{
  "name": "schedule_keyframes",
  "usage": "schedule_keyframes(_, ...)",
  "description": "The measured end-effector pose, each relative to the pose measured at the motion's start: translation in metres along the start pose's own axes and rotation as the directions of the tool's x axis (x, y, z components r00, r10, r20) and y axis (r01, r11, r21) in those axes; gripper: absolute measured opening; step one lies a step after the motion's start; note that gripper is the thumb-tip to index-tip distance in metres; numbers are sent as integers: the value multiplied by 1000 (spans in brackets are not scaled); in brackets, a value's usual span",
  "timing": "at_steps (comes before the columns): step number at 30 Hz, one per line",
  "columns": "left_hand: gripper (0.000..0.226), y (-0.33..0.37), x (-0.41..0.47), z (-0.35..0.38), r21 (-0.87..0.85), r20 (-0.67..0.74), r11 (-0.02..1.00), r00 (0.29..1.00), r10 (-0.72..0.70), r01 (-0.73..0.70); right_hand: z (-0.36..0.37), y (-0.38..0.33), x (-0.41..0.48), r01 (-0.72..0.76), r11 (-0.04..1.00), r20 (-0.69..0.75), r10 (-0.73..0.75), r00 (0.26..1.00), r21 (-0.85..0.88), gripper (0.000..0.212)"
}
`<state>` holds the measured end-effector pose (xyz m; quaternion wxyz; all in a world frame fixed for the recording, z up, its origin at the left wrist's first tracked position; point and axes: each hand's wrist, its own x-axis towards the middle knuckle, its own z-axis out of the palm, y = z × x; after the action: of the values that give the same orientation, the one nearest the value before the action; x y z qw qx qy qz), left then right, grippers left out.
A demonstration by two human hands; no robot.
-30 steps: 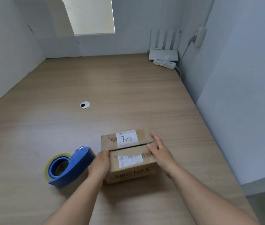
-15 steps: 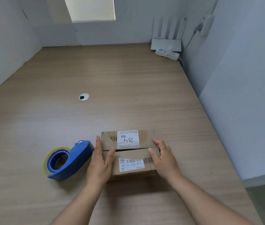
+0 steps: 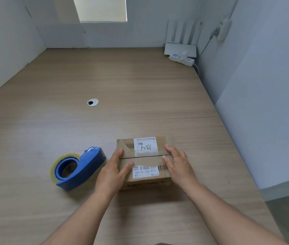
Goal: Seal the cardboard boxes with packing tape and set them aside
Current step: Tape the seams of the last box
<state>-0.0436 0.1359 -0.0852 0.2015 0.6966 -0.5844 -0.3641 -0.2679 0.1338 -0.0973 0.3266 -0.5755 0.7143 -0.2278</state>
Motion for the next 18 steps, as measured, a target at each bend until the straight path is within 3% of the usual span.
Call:
schedule_keyframes(3, 65, -2, 2, -4, 15, 20, 1000, 1000, 1, -1, 1, -2, -7, 6, 1000, 17, -6, 1000, -7, 51)
schedule_keyframes(8, 68, 5, 5, -12, 194, 57, 978, 996, 72, -82, -1, -6, -9, 0, 998, 20, 1, 1000, -59, 57)
schedule_keyframes(10, 66, 5, 1, -25, 170, -75, 977, 987, 144, -130, -1, -6, -9, -5, 998, 21, 6, 1000, -58, 57)
schedule_keyframes(12, 58, -5, -1, -39, 235, -299, 962, 931, 209, -140, -1, -6, -8, -5, 998, 22, 7, 1000, -62, 57)
schedule_keyframes(14, 57, -25, 1, -50, 337, -417, 941, 897, 144, 6, -2, -5, -8, -6, 997, 28, 8, 1000, -71, 58)
schedule_keyframes(16, 61, -42, 4, -56, 396, -392, 898, 920, -23, 192, -3, -5, -7, 2, 997, 36, 1, 999, -81, 58)
schedule_keyframes(18, 65, -51, 6, -56, 504, -309, 814, 940, -143, 290, -4, -6, -6, 22, 995, 54, -17, 998, -97, 58)
